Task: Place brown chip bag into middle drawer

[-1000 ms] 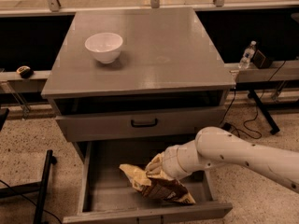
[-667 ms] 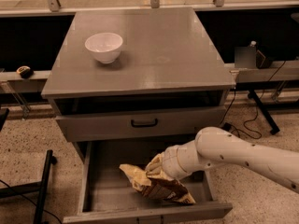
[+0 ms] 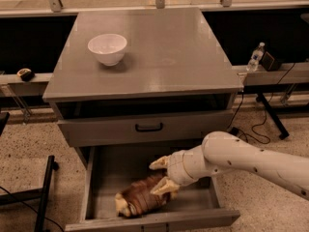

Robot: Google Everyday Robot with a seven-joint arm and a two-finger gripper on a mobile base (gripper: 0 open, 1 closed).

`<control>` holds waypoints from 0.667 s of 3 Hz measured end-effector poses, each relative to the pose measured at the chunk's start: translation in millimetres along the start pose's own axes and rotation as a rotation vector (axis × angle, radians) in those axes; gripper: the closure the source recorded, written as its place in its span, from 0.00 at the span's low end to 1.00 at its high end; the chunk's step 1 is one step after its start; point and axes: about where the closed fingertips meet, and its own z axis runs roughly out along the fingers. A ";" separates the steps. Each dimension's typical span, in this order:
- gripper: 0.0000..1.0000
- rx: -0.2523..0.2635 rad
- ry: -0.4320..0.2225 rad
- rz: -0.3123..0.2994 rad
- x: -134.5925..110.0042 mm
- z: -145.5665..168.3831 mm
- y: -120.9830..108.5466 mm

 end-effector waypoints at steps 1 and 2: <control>0.00 0.000 0.000 0.000 0.0 0.1 0.0; 0.00 0.000 0.000 0.000 0.0 0.1 0.0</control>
Offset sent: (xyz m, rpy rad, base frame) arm 0.0000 0.0000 0.0000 0.0000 0.0000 0.0000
